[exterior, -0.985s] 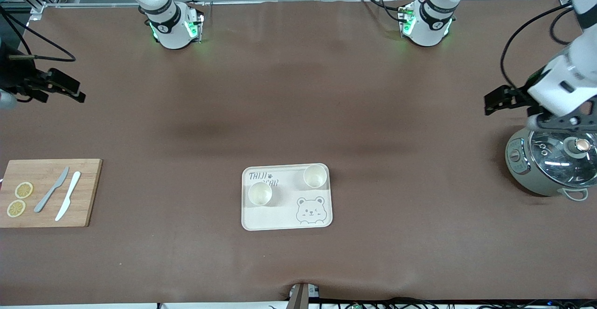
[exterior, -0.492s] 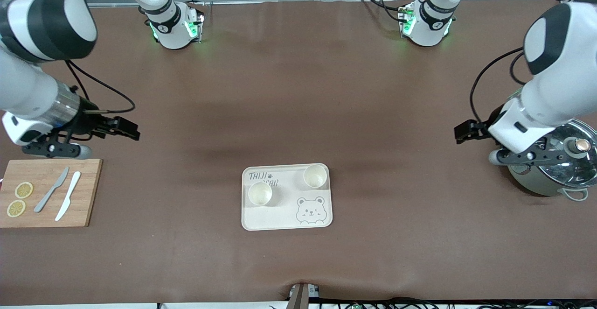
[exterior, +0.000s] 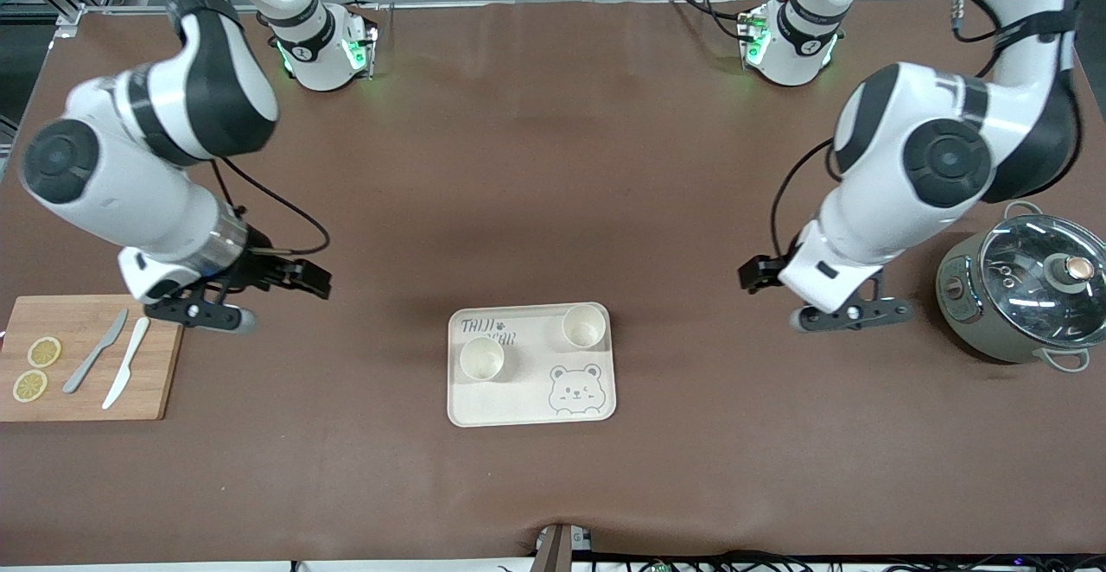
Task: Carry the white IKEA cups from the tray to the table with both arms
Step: 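Move both grippers from rest toward the cups on the white tray, then lower the left gripper to one cup while the right gripper lowers to the other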
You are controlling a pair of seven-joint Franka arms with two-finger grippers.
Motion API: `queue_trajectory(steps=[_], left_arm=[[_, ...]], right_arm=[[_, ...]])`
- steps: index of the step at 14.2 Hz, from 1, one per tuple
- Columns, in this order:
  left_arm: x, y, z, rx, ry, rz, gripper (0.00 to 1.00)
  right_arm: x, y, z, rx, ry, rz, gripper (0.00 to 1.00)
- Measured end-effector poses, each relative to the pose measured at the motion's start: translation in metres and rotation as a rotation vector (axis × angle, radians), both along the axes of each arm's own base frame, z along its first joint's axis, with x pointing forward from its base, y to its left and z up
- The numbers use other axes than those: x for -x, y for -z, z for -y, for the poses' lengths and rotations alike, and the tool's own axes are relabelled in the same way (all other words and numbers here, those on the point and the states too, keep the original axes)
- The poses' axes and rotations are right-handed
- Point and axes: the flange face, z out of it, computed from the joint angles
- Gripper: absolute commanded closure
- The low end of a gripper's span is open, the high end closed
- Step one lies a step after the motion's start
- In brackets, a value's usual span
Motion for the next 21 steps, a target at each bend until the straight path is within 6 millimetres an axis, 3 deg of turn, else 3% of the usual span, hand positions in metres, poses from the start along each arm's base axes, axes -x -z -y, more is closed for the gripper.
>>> queue_trajectory(steps=[2, 6, 10, 13, 21], left_arm=[[-0.005, 0.012, 0.018, 0.038, -0.03, 0.001, 0.0], [-0.018, 0.051, 0.04, 0.123, -0.121, -0.012, 0.0], [-0.016, 0.093, 0.093, 0.154, -0.121, 0.021, 0.0], [-0.013, 0.116, 0.119, 0.164, -0.097, 0.033, 0.0], [0.006, 0.192, 0.164, 0.15, -0.045, 0.0, 0.0]], right_arm=[[-0.004, 0.02, -0.022, -0.004, 0.022, 0.008, 0.0], [-0.014, 0.058, -0.042, -0.01, 0.054, 0.02, 0.0], [-0.021, 0.111, -0.083, -0.02, 0.08, 0.036, 0.0], [-0.02, 0.146, -0.116, -0.027, 0.104, 0.044, 0.0], [-0.028, 0.173, -0.132, -0.031, 0.102, 0.055, 0.0]])
